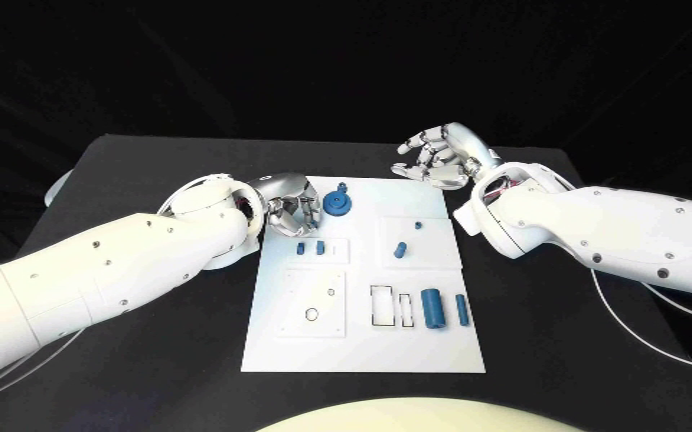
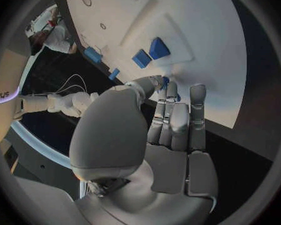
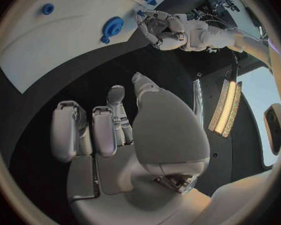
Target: Assemble the parts on the task board
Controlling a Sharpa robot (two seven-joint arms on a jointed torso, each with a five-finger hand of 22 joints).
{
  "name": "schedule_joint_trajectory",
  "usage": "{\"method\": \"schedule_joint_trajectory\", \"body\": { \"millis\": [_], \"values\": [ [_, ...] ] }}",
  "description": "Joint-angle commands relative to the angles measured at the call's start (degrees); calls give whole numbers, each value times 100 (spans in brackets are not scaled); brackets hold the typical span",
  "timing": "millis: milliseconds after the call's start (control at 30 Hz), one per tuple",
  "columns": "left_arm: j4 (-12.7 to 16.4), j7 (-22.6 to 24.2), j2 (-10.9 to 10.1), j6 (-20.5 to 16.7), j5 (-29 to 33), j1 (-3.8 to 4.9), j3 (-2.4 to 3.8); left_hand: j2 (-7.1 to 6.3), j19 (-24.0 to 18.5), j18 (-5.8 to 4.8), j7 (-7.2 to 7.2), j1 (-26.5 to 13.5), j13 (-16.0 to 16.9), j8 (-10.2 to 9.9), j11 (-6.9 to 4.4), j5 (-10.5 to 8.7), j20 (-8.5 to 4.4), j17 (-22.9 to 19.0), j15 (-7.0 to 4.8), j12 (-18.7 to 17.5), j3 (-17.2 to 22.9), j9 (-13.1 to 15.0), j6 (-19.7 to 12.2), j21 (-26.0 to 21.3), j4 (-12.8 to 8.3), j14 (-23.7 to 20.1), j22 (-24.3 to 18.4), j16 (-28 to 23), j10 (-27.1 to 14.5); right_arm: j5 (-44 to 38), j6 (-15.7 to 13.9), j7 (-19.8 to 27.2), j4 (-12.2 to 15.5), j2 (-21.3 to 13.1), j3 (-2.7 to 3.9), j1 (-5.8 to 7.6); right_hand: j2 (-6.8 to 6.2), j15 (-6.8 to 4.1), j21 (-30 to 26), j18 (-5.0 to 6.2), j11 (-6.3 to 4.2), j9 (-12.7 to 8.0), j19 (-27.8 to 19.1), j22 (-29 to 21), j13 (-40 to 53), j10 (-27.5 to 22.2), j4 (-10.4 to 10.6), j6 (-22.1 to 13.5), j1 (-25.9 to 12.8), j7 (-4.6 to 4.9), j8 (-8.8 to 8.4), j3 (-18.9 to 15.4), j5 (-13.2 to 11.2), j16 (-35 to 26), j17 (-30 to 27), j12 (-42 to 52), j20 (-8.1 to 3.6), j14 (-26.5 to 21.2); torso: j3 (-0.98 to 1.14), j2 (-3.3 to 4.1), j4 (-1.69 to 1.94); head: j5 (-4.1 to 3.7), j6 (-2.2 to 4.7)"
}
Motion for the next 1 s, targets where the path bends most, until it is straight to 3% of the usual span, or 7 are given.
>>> {"method": "schedule_joint_trajectory", "body": {
  "millis": [33, 800, 1000],
  "values": [
    [-11, 18, 24, 112, -24, -19, -11, -1, 23, 14, 1, -65, -5, -30, 6, 5, -12, -5, -8, -26, 8, 9, 56, 27, -38, 24, -4, 16, 40, -25, 4, 73, 8, 2, 1, -4, -1, -28, -24, 54, -6, -8, 47, 803, -5, -20, 2, -1, 44, 27, 29, 40, 23, -30, 166, -21, -25, 235, -1, -1, 1, -1, 4],
    [-49, -64, 53, 335, -55, -19, -26, 11, 13, 15, 1, -62, -6, -47, 3, -3, -14, -32, -10, -64, 9, 18, 83, 26, -65, 13, -9, 10, 84, -24, 5, 65, 20, -15, 1, -4, -1, -28, -24, 54, -6, -8, 47, 803, -5, -20, 2, -1, 44, 27, 29, 40, 23, -30, 166, -21, -25, 235, -1, -1, 3, -12, -3],
    [-70, -75, 56, 368, -26, -18, -42, -25, -58, 23, 55, -148, -49, -238, 62, 0, 8, -95, 37, -267, 1, -23, -74, -15, -76, -27, -72, 0, 34, -24, 4, 65, 23, -18, 1, -4, -1, -28, -24, 54, -6, -8, 47, 803, -5, -20, 2, -1, 44, 27, 29, 40, 23, -30, 166, -21, -25, 235, -1, -1, 4, -13, -3]
  ]
}}
